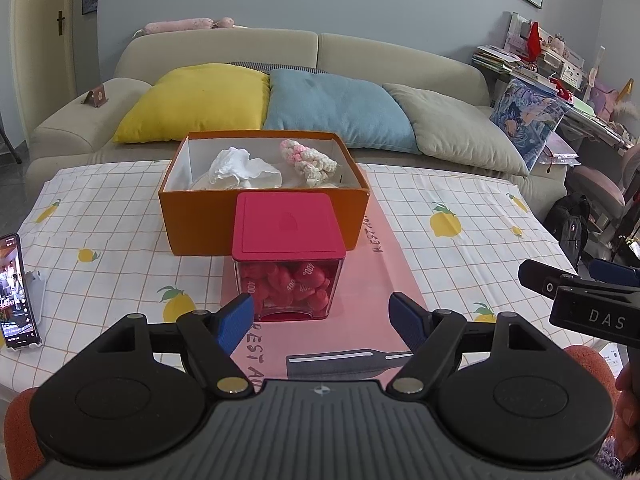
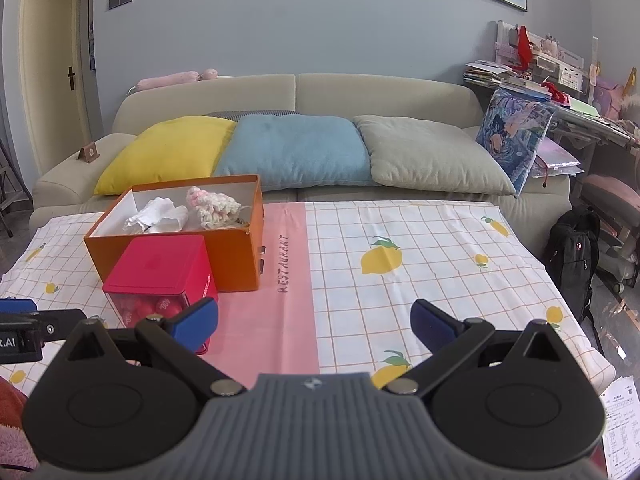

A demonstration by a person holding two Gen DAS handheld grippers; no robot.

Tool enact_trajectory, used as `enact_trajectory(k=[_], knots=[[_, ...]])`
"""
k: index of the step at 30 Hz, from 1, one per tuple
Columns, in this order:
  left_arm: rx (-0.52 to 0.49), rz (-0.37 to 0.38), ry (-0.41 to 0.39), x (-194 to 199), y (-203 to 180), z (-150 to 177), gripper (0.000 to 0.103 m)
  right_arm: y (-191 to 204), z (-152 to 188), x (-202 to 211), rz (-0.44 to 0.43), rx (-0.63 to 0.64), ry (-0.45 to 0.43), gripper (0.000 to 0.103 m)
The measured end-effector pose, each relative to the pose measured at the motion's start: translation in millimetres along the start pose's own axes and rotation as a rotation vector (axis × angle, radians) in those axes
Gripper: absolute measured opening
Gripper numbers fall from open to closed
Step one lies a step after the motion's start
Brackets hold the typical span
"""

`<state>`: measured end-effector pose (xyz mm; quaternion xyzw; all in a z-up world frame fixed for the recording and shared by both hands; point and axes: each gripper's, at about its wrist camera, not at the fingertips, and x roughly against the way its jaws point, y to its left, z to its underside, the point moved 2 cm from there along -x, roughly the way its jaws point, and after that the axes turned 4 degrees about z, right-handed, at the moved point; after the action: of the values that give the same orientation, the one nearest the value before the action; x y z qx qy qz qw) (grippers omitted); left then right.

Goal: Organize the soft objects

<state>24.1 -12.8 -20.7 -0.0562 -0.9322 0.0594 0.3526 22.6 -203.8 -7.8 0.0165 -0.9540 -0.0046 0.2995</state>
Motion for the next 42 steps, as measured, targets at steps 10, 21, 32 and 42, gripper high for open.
enact_trajectory(k=[10,21,32,42], knots=[[0.001,0.000,0.002,-0.8,0.0,0.3,0.090,1.5,0.1,-0.2,0.000,0.000,0.000,0.100],[0.001,0.000,0.002,-0.5,-0.3,0.2,0.090,1.6,-0.6,-0.8,0.000,0.002,0.001,0.100],[0.000,-0.001,0.002,-0.2,-0.4,0.1,0.090,2.3,-0.6,-1.4,-0.001,0.003,0.002,0.100],[-0.005,0.006,0.007,-1.1,-1.9,1.5,0.090,2.1,-0.6,-2.9,-0.005,0.007,0.004,0.100]])
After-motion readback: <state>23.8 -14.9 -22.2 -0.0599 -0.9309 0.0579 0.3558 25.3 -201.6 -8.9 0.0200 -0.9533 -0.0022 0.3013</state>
